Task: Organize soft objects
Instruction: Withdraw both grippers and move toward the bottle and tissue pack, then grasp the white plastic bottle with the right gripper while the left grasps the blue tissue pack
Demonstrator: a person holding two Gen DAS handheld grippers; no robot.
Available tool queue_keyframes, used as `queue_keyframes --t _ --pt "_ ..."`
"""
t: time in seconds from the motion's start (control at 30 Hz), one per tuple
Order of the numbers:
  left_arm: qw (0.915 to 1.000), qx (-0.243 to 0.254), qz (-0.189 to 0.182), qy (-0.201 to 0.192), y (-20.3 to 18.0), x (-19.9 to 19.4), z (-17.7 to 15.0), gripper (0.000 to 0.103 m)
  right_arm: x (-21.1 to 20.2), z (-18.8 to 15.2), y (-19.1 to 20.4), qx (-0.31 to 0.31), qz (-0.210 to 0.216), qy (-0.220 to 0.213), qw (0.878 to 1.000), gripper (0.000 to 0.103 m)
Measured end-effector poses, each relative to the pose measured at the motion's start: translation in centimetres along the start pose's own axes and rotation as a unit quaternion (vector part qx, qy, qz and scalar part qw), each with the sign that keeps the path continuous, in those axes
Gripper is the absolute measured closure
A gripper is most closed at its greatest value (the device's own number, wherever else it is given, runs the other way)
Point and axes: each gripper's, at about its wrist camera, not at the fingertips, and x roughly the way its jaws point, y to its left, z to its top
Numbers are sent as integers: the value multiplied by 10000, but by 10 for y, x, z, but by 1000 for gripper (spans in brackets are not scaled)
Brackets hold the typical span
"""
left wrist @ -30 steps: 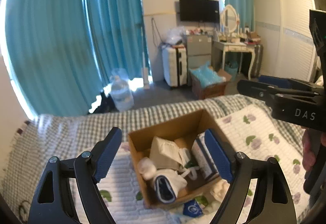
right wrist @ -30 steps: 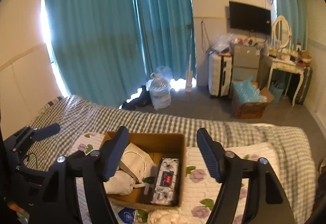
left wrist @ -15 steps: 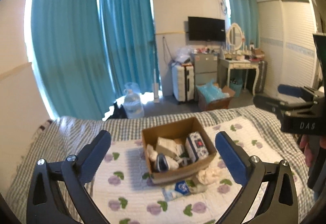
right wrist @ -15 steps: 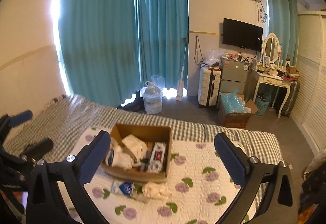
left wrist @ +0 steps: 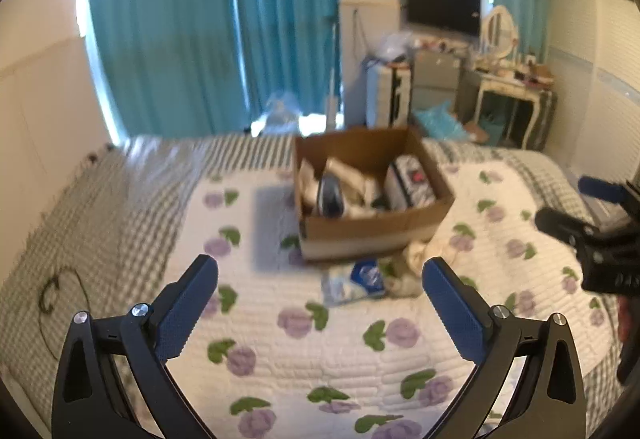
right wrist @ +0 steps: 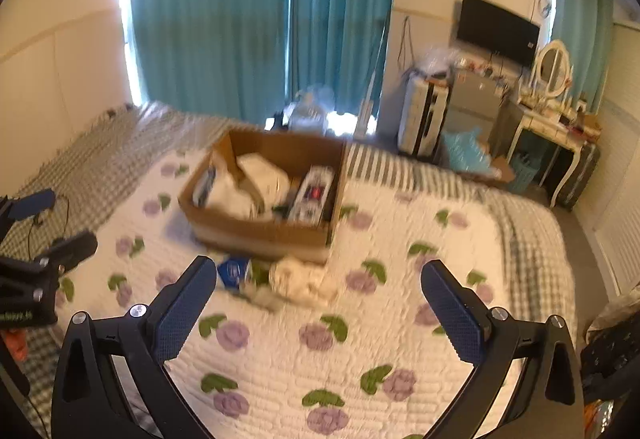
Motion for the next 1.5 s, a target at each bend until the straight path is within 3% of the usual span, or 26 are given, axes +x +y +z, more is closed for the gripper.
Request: queue_keyframes --t 0.23,0.47,0.83,0.9,0.93,1.03,1.2,1.5 --pt "9988 -143 136 441 2 50 -41 0 76 -47 12 220 470 628 9967 0" --pt "9961 -9 371 801 13 106 -68 0 153 -73 42 546 1061 1195 9856 23" --pt "9924 -102 194 1211 27 153 -84 0 220 -73 52 764 866 1349 9841 40" --pt "9921 -113 134 1245 26 157 -83 0 222 -75 50 781 867 1348 9840 46" --pt "9920 -114 119 1253 26 159 -82 0 221 -74 48 781 837 1338 9844 54" --pt "9918 -114 22 1273 20 161 -80 0 211 -73 40 910 852 1281 9839 60" --pt "9918 39 -79 1276 2 158 -76 0 189 -75 32 985 804 1230 9842 61" --pt "9874 106 -390 1532 -27 170 -68 0 154 -78 -5 1049 93 925 9901 61"
